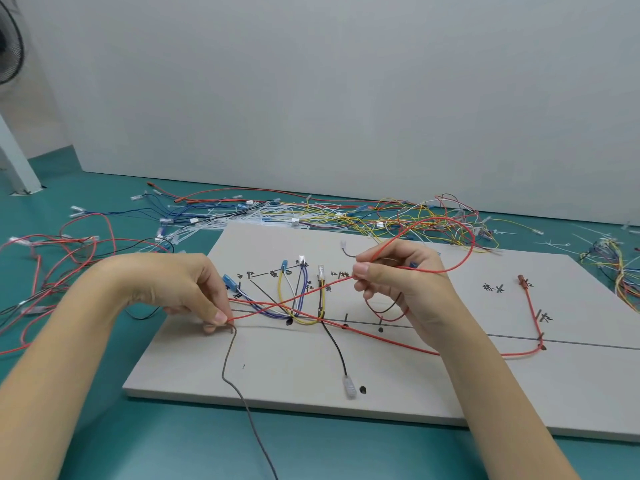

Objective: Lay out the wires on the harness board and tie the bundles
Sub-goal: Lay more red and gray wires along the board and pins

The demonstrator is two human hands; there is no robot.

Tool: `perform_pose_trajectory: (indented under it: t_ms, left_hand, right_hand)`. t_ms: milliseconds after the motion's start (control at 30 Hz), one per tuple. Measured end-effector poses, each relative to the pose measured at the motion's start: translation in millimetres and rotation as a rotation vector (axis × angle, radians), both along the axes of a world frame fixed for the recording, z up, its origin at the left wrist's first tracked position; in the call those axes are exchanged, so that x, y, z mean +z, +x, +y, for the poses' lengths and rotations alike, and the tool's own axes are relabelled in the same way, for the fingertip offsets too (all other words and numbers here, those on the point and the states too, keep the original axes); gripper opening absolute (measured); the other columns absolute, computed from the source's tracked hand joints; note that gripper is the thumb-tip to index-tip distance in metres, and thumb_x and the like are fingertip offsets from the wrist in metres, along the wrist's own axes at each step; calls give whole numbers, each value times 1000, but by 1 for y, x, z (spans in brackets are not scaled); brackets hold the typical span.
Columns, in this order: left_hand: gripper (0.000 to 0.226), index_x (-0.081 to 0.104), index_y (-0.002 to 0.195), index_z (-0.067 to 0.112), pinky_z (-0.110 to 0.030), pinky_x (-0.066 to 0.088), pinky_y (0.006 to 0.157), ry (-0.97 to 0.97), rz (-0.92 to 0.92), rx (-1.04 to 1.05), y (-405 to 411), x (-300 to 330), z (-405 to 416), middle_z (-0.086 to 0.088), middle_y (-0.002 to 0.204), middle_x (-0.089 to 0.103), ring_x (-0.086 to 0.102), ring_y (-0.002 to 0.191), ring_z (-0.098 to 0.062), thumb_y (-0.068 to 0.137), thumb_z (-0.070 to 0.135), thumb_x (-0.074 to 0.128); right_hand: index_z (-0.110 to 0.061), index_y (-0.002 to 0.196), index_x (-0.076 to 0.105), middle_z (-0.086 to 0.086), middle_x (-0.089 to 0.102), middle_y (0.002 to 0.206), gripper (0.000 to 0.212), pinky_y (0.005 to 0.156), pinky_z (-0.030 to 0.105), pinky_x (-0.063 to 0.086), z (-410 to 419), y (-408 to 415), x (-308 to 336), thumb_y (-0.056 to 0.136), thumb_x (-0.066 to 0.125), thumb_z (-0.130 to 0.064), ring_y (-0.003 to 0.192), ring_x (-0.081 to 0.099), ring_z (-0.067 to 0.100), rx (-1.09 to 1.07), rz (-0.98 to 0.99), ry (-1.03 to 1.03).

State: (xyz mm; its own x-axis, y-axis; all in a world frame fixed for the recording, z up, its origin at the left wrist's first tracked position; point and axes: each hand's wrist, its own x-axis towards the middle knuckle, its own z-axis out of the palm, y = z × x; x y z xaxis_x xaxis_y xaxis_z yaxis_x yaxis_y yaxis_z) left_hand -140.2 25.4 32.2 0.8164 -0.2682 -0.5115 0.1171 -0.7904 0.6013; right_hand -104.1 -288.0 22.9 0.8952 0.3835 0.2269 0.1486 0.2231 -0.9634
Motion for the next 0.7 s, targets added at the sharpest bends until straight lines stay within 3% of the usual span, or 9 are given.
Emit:
perform_pose_trajectory:
  t_ms: [433, 700]
  left_hand:
    - [3, 80, 82, 27, -19, 26, 46, 66, -32, 23, -2, -1, -7, 3, 69, 72, 40, 62, -18, 79, 26, 78]
    - [5, 80, 79, 23, -17, 34, 40, 56, -31, 48, -4, 4, -14, -2, 70, 72, 47, 41, -8, 78, 18, 80]
  right_hand:
    - [-1, 83, 70, 14, 66, 67, 9, 53, 25, 52, -2, 1, 2, 81, 65, 6, 58, 63, 23, -39, 13, 3]
    - [-2, 86, 68, 11, 65, 68, 14, 54, 25, 52, -10, 4, 4, 82, 63, 10, 59, 64, 21, -89, 12, 24]
